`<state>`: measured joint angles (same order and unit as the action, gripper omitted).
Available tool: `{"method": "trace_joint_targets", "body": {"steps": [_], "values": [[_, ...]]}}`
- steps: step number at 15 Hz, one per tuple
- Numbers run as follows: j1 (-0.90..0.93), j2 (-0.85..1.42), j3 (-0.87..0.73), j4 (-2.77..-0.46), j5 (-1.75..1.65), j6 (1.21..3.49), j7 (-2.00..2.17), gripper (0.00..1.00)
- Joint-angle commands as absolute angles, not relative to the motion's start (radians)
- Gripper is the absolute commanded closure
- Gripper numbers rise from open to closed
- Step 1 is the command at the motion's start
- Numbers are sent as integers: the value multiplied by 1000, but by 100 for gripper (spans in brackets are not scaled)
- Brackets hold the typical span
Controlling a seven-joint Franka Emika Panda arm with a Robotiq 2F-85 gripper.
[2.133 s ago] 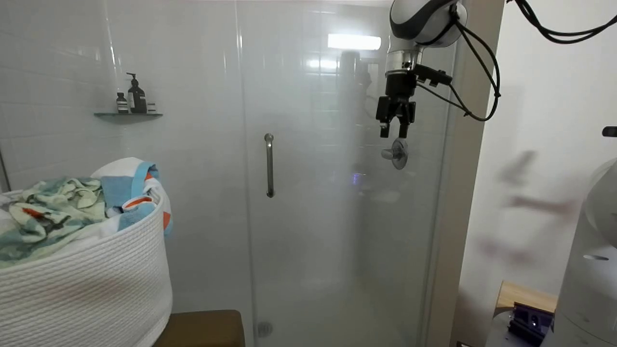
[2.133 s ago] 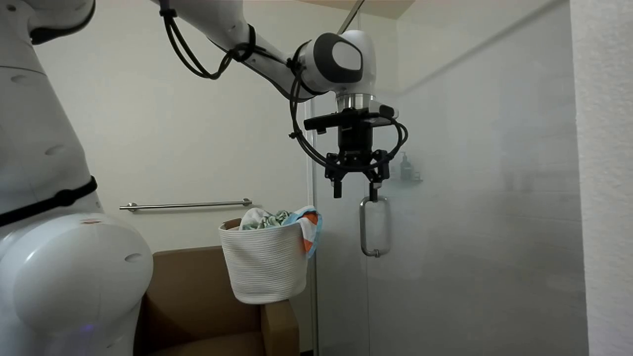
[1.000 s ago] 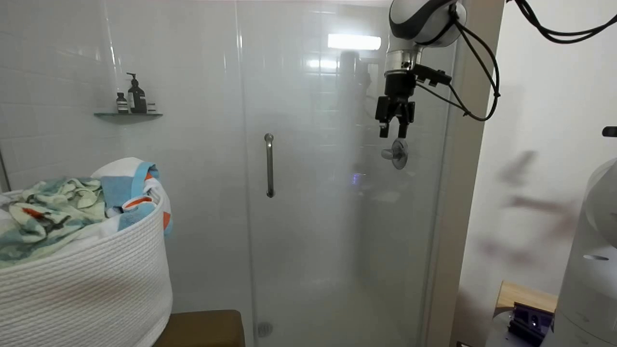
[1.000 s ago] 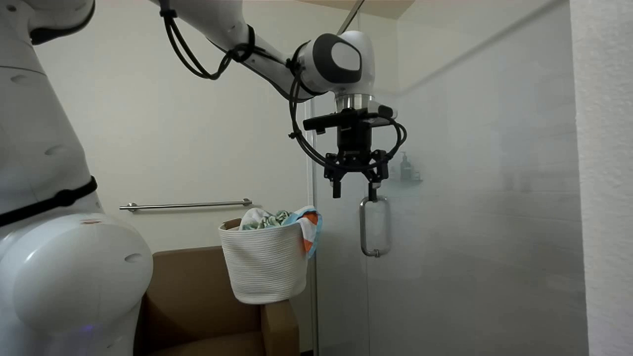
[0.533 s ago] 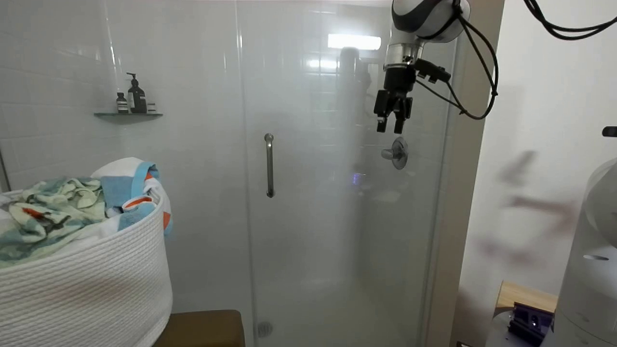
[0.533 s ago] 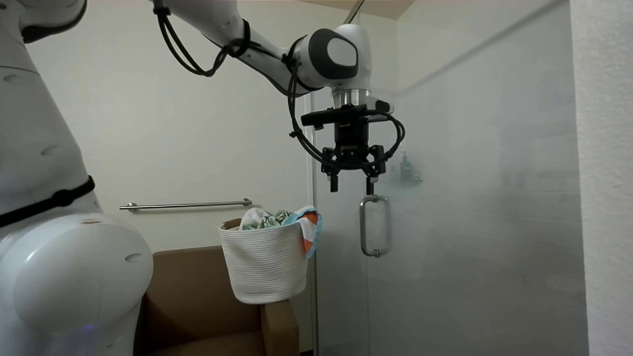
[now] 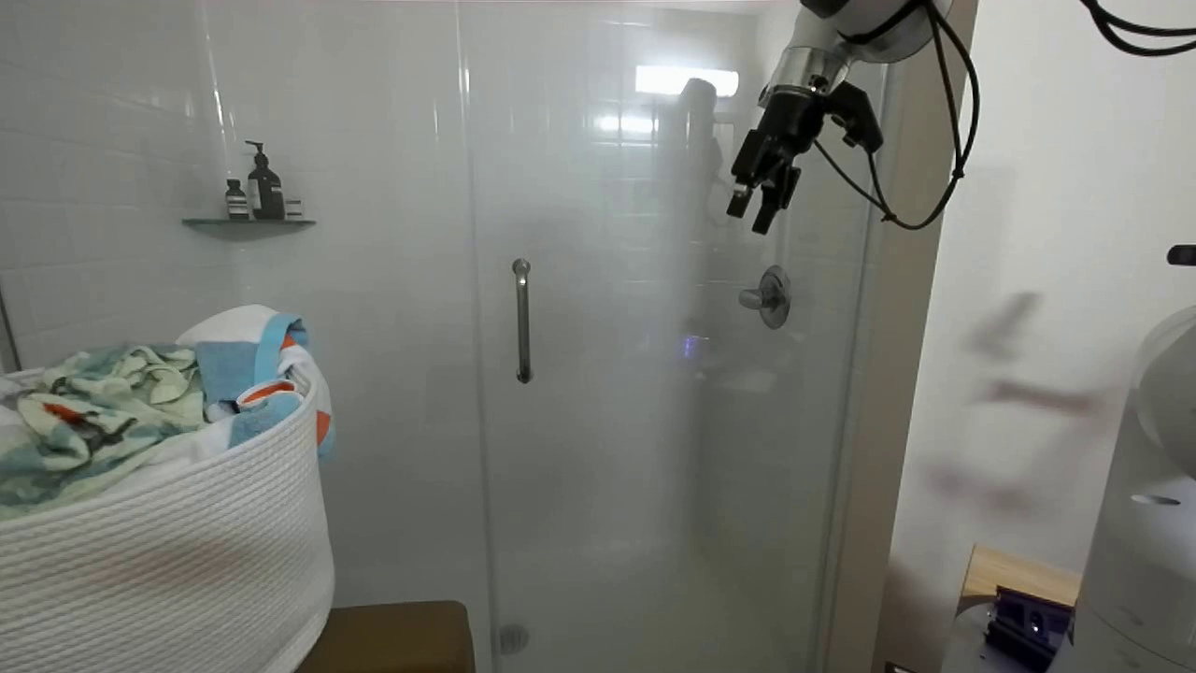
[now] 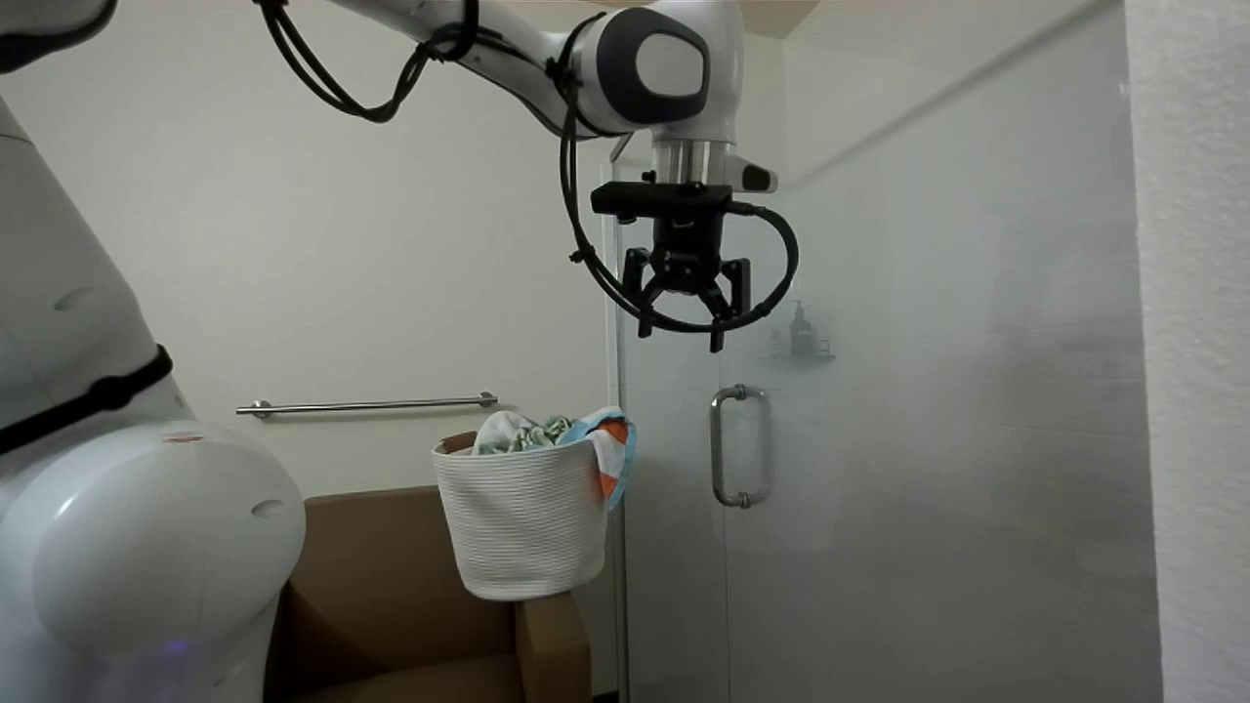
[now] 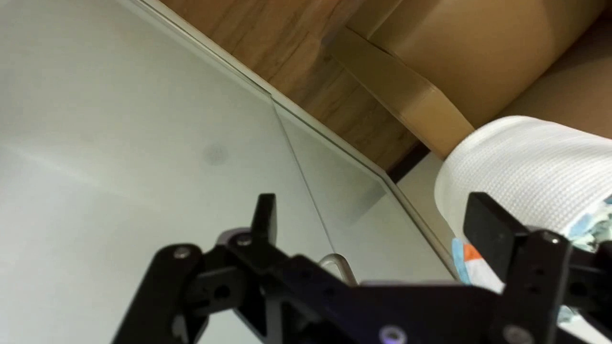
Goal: Open the door
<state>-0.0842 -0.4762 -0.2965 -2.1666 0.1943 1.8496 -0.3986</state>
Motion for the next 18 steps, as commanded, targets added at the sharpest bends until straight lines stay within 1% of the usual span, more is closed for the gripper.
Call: {"method": "trace_joint_targets", "body": {"steps": [1, 4, 8, 14, 18], "values": [[-61, -489, -368, -2159, 334, 1849, -522, 0], [-45, -475, -436, -2141, 473, 1829, -615, 0], [-43, -456, -486, -2146, 611, 1786, -694, 0], [-76, -385, -488, -2163, 759, 1775, -705, 0], [-96, -309, -472, -2147, 854, 1718, -660, 0]]}}
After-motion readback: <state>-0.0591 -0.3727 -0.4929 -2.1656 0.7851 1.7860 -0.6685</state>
